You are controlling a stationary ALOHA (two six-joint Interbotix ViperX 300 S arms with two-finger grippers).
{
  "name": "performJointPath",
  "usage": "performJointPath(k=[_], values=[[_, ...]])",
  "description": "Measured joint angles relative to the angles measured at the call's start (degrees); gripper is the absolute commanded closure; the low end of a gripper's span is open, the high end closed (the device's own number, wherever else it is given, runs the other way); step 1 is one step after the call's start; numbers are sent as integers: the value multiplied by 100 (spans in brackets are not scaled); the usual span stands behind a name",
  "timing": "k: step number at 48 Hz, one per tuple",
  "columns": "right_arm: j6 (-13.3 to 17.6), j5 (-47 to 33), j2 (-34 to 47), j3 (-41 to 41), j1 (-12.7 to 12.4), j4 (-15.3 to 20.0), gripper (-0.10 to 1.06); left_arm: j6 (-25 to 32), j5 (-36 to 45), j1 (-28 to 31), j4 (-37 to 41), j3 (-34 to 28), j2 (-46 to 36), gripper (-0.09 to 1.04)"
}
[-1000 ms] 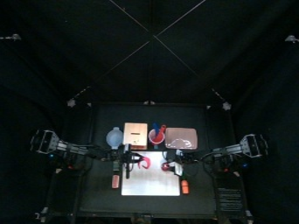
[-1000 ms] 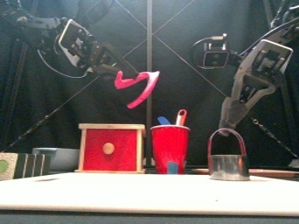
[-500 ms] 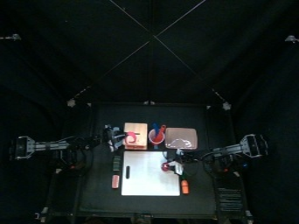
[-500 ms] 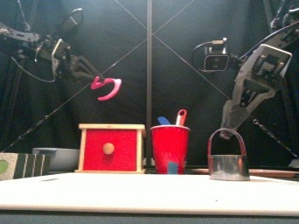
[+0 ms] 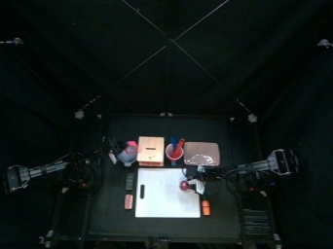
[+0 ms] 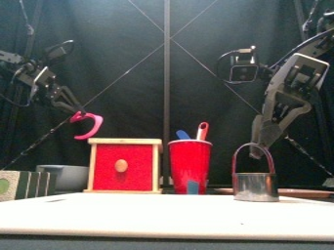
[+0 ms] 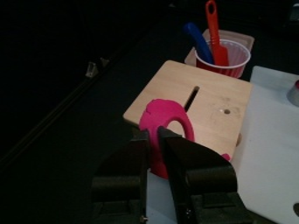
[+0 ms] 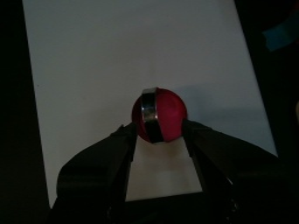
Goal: Get the cutter from the drawer then cut the dough then place the extra dough in the bowl
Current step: Place the extra dough in the bowl
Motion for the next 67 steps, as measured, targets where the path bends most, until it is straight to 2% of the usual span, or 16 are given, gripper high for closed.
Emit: performJointPath(k=[11,32,46,58,67], values=[[0,0,-132,-9,-9,-62,15,-9,167,272,18,70,-9,40],[0,0,-176,-26,0,-62,15,0,949,237,325,211,132,36],[9,0,-176,-79,0,-26,15,-18,475,70,325,211,141,10],[0,-9,-176,-79,-9,-18,15,-35,158,9,237,211,141,9],[-9,-53,-176,-132,-26,-132,15,-35,-501,-246,44,220,149,9]])
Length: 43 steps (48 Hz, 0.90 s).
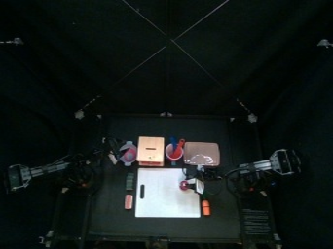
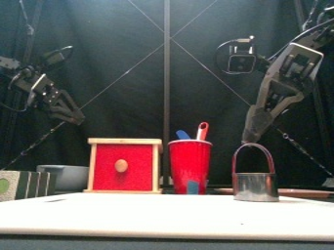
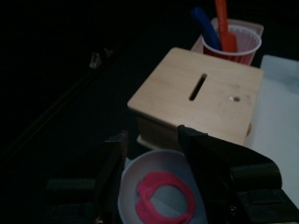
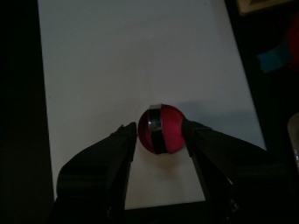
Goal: Get the cutter from the drawer then cut the dough then place the extra dough in the bowl
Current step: Place the extra dough in the bowl
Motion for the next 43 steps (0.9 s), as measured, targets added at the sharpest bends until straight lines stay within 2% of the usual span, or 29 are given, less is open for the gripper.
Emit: performJointPath(k=[4,12,17,23,31,43], values=[[-70,-53,9,-62,-35,-114,15,0,-299,-316,-44,-9,0,9],[-44,-369,-35,-237,-70,-659,15,0,-809,-1266,-88,-26,0,9],[-35,-1063,-132,-281,-79,-1020,15,9,-1178,-1978,-88,-97,0,9],[-53,-2145,-290,-167,-105,-1274,15,9,-1617,-2663,-44,-132,0,9],[-9,-3208,-448,176,-272,-1345,15,9,-2021,-3138,26,-185,0,9],[-9,-3410,-448,246,-360,-1345,15,9,-2224,-3357,211,-290,0,9]])
